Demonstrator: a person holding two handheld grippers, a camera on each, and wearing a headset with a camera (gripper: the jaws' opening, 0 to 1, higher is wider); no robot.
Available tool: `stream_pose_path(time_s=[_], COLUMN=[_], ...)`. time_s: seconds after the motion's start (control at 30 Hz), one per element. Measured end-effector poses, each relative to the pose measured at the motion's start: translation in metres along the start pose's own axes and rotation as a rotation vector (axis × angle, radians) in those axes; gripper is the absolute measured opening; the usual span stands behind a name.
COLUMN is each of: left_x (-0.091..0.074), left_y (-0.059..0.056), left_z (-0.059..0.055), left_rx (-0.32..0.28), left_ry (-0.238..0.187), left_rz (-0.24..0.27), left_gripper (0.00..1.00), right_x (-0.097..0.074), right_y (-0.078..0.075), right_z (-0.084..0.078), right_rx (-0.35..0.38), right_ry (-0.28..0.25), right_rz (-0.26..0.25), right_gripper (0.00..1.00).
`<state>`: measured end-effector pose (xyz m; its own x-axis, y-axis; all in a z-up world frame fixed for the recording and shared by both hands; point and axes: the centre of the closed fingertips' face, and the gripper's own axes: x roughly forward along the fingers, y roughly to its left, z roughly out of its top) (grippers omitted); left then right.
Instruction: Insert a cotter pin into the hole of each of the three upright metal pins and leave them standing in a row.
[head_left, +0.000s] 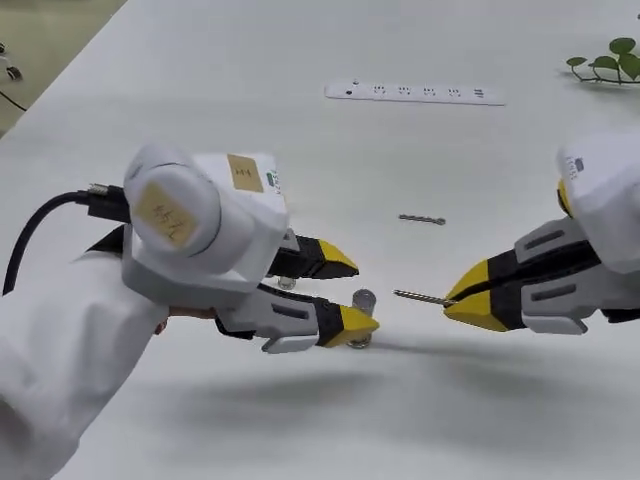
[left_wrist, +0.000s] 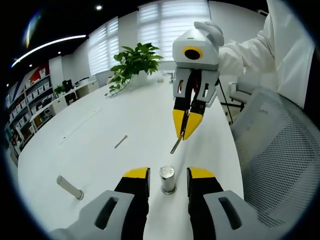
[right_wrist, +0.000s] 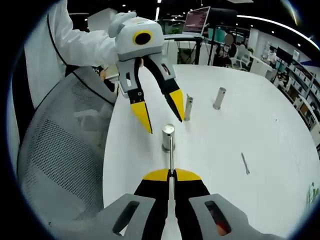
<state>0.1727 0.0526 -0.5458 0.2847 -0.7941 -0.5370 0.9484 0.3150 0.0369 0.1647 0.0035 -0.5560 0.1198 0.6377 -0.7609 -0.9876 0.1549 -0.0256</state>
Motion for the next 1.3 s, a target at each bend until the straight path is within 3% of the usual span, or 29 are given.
stream_pose_path(time_s=[0.17,0.43,0.63,1.3], left_x=[0.006,0.010,0.011,0.012], left_y=[-0.001,0.001,0.000,-0.001], left_z=[-0.006,-0.008,-0.008,-0.009], left_rx=[-0.002,0.006,0.004,0.003], left_ry=[0.034,0.041,0.051,0.052], left_rz=[-0.026,-0.037,-0.050,-0.067], left_gripper=[0.26,0.15,0.10,0.10], right_x=[0.007,0.013,0.015,0.024], right_y=[-0.003,-0.004,-0.002,0.001], right_z=[-0.006,-0.012,-0.008,0.014], right_rx=[0.000,-0.014,-0.027,-0.065], right_ry=[0.024,0.040,0.041,0.023], right_rz=[-0.006,0.003,0.008,0.024], right_gripper=[0.00,0.00,0.00,0.00])
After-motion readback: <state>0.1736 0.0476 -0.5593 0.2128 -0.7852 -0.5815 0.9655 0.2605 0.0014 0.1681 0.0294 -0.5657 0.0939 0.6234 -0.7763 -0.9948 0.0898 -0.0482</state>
